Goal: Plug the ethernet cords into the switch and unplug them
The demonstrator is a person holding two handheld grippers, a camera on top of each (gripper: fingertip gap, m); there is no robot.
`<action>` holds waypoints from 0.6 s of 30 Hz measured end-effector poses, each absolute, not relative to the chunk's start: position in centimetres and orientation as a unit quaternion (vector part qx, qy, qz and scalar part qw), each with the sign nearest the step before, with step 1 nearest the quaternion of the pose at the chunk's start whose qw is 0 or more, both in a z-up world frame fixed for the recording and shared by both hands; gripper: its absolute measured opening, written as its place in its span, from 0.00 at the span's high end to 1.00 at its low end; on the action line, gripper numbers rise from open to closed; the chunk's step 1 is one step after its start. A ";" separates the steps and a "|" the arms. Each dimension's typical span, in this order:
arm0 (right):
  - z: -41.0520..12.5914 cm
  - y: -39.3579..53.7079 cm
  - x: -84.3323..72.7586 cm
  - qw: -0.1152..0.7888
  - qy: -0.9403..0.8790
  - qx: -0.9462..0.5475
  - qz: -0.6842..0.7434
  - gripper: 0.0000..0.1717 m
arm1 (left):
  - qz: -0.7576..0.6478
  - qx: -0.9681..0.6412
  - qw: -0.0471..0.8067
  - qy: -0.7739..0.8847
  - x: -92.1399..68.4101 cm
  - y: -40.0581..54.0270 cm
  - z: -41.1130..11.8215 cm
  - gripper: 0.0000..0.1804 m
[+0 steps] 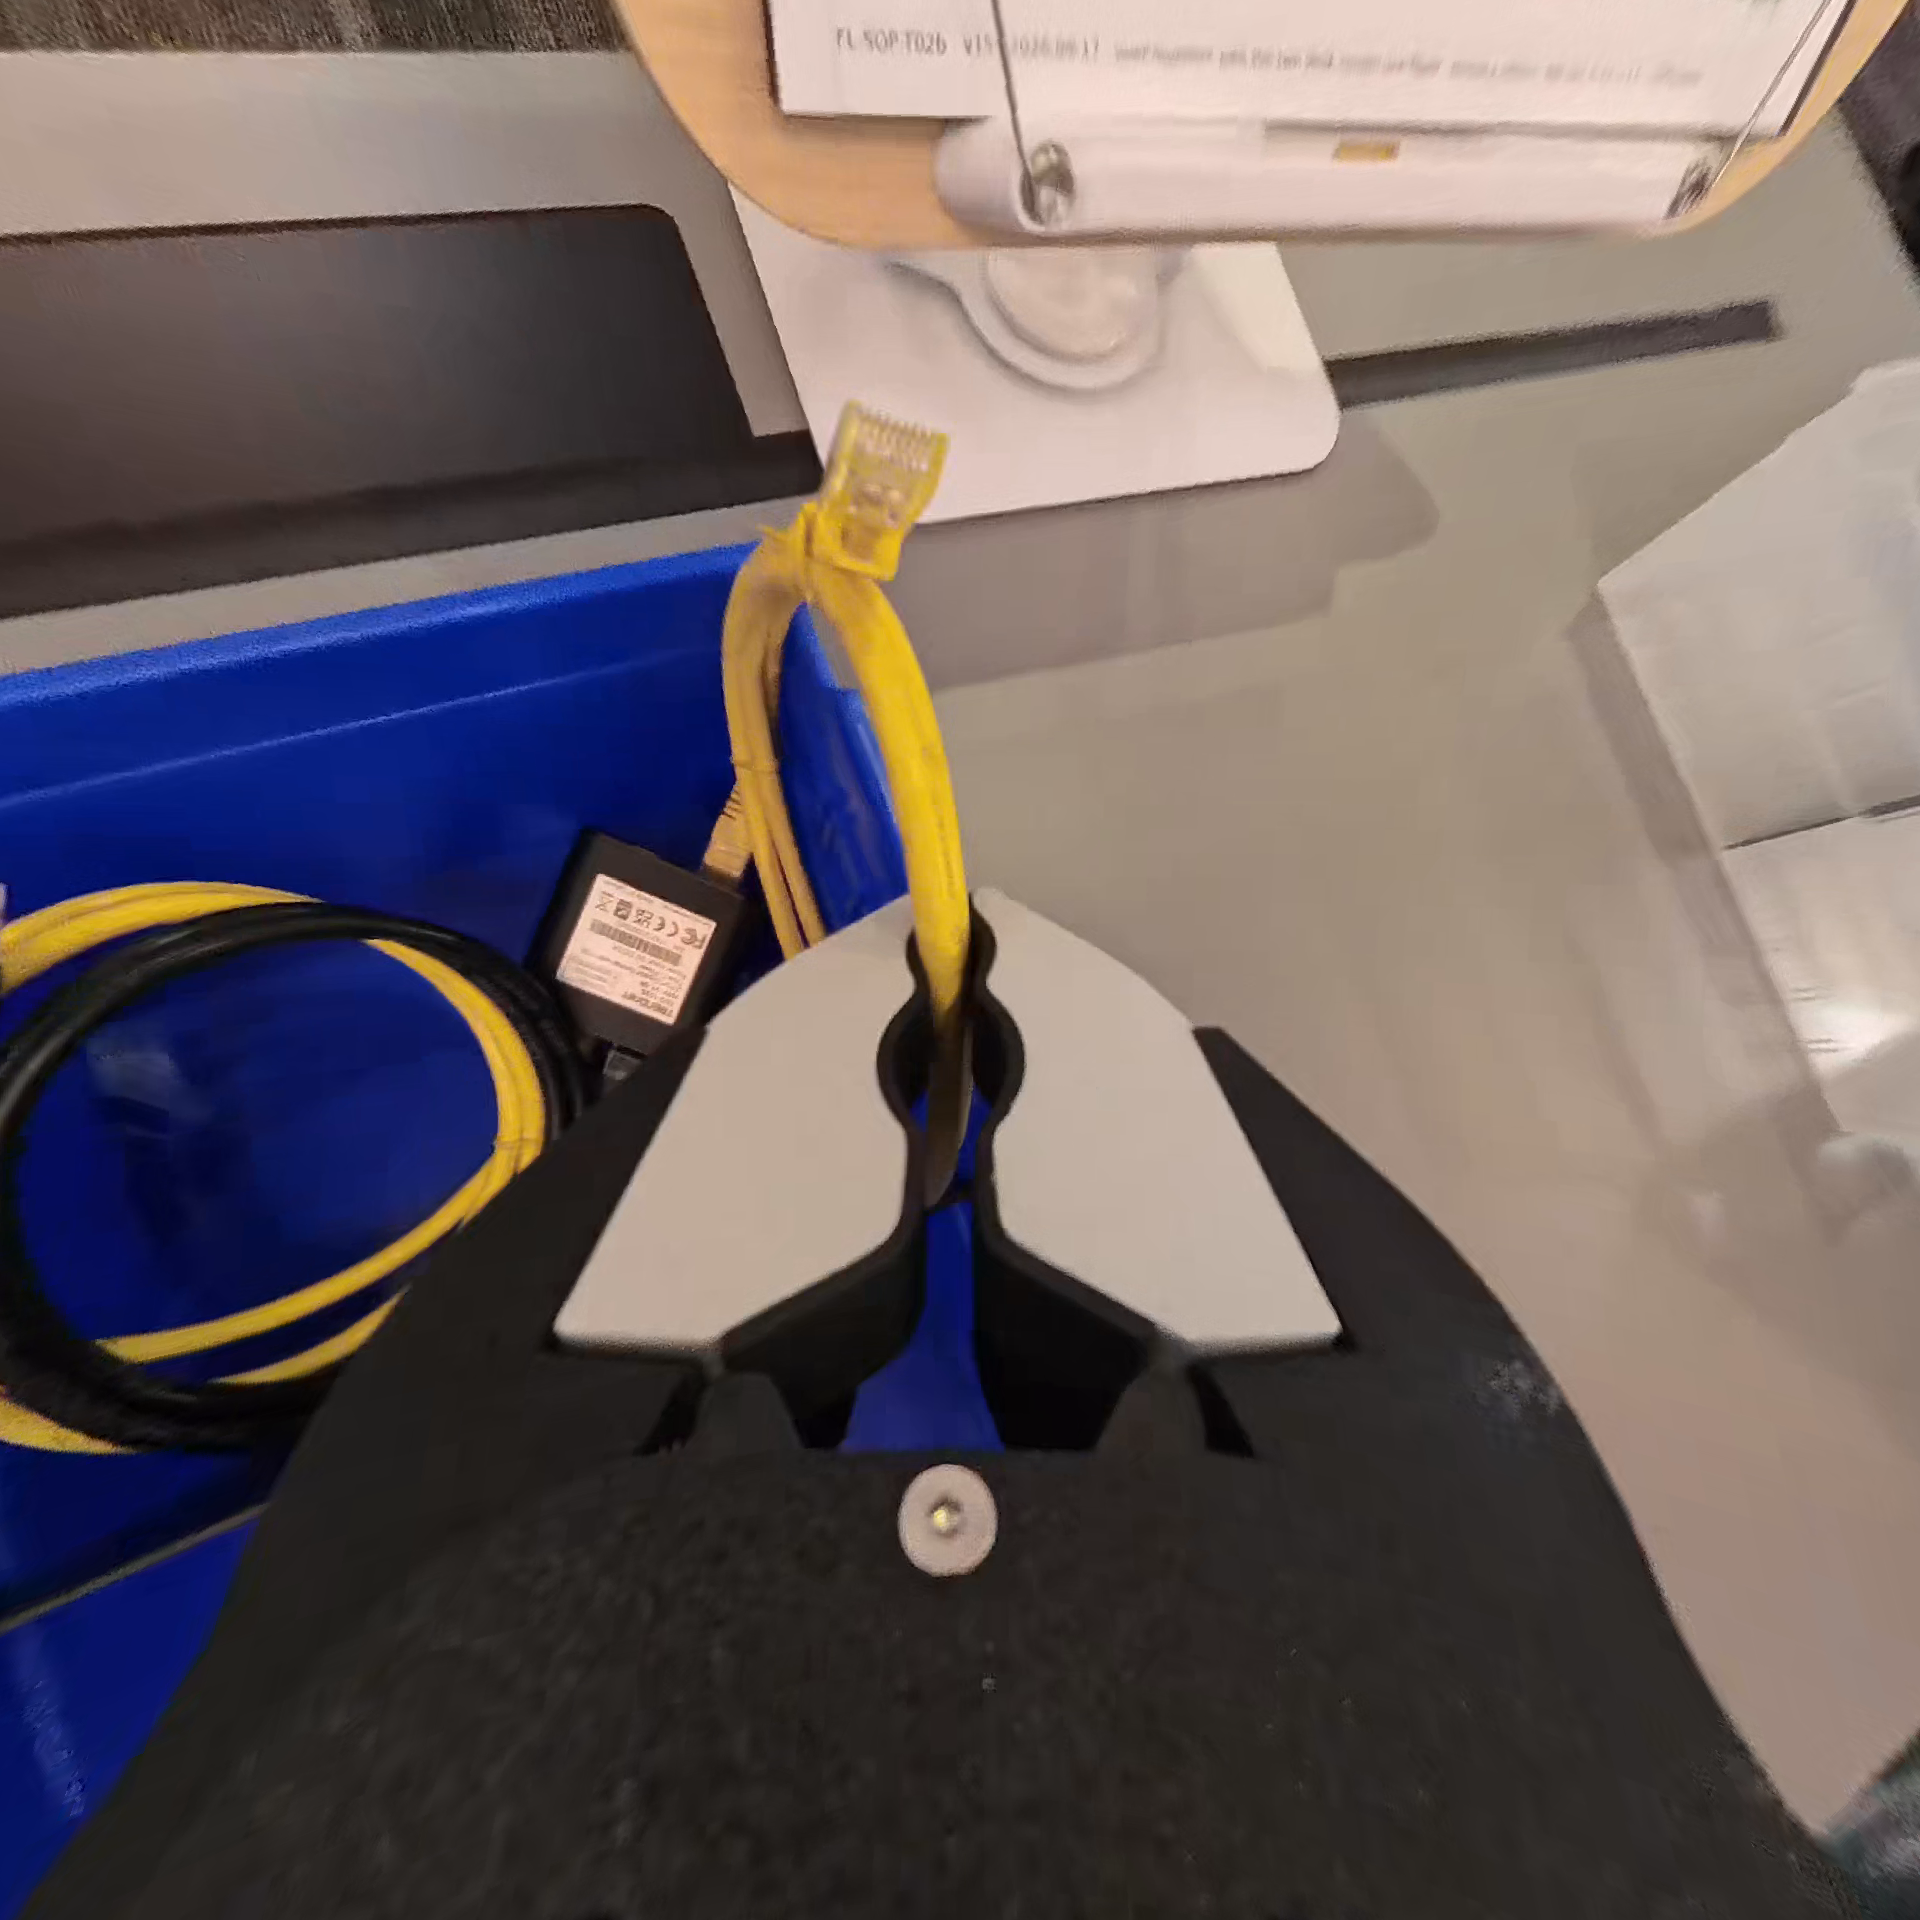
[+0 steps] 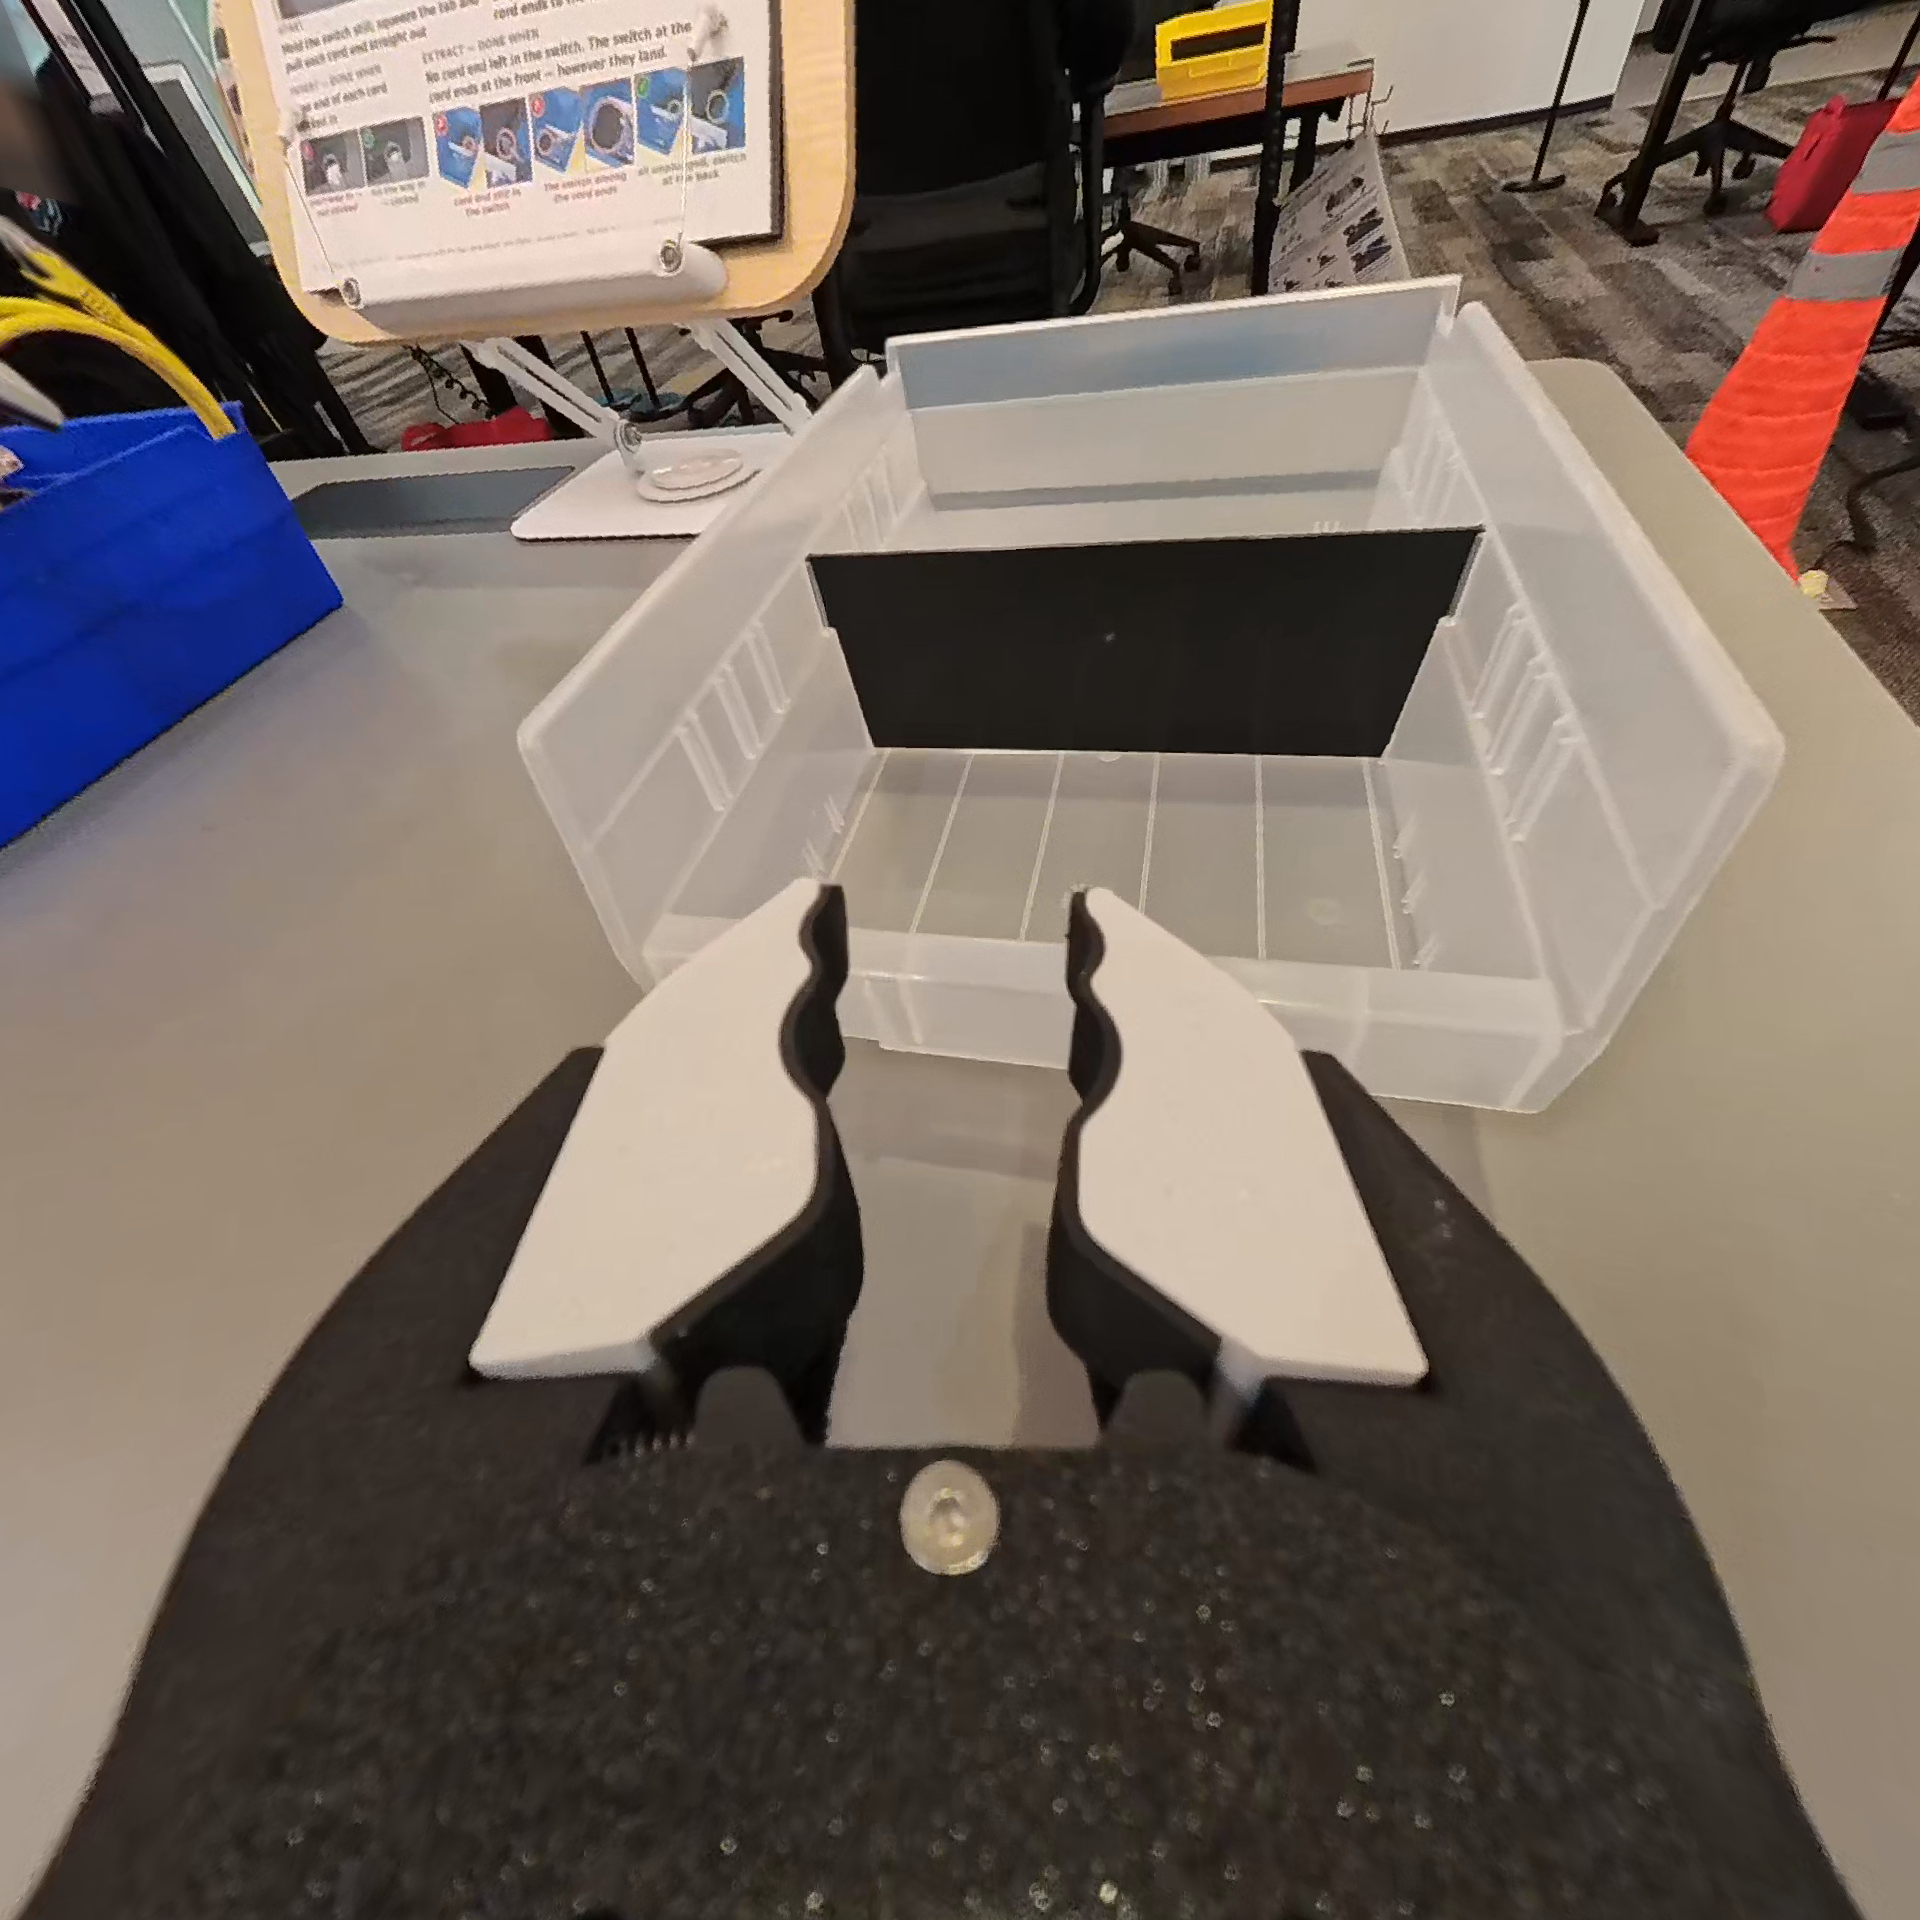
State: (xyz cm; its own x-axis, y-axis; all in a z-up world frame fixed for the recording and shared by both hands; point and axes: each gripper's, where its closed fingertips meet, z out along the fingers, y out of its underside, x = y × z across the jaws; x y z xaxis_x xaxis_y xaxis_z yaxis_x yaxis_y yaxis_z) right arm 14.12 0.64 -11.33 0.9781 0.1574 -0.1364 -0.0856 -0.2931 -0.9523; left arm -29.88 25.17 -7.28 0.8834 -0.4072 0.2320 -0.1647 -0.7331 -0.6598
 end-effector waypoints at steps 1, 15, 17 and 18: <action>-11.2 0.6 14.1 0.596 -0.026 -0.797 0.098 0.77 | -0.187 -0.912 0.334 0.149 -30.2 25.3 -6.7 0.99; -3.4 3.4 -6.3 0.606 -0.257 -0.727 0.196 0.67 | -0.272 -0.781 0.549 0.119 -35.2 21.1 16.6 0.99; -1.1 5.4 -10.2 0.603 -0.280 -0.716 0.212 0.65 | -0.277 -0.769 0.563 0.122 -34.3 20.4 18.7 0.99; 0.1 6.4 -12.1 0.599 -0.287 -0.713 0.224 0.64 | -0.280 -0.763 0.569 0.125 -33.6 20.0 19.7 0.99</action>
